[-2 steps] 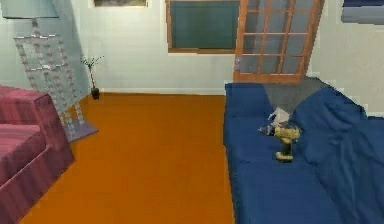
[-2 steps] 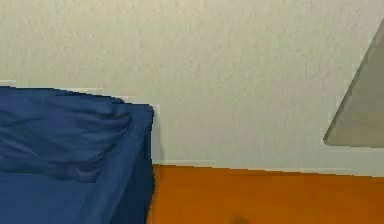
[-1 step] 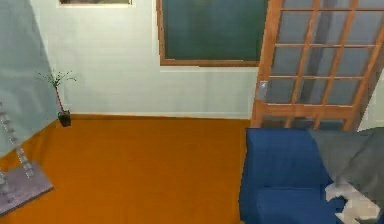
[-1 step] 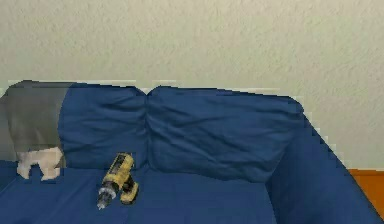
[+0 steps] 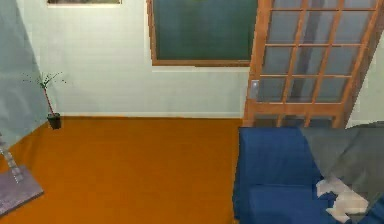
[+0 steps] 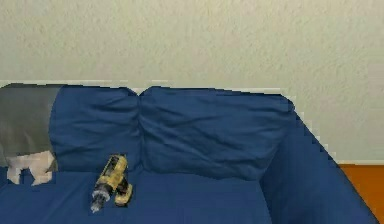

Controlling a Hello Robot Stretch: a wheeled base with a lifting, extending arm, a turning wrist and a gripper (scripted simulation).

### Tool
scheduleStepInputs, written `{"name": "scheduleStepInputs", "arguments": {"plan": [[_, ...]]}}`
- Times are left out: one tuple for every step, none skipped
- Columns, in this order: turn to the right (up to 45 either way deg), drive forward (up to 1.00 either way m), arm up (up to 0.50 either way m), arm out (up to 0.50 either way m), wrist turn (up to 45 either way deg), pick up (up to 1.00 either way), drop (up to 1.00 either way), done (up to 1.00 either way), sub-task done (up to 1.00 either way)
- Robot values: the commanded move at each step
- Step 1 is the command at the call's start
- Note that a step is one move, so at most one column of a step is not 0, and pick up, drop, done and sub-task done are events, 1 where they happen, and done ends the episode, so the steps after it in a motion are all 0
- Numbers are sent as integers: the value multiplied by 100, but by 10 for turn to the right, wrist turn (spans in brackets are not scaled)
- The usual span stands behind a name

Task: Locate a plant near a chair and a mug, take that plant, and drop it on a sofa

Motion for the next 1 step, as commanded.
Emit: {"name": "scheduleStepInputs", "arguments": {"plan": [[-450,0,0,0,0,0,0,0,0]]}}
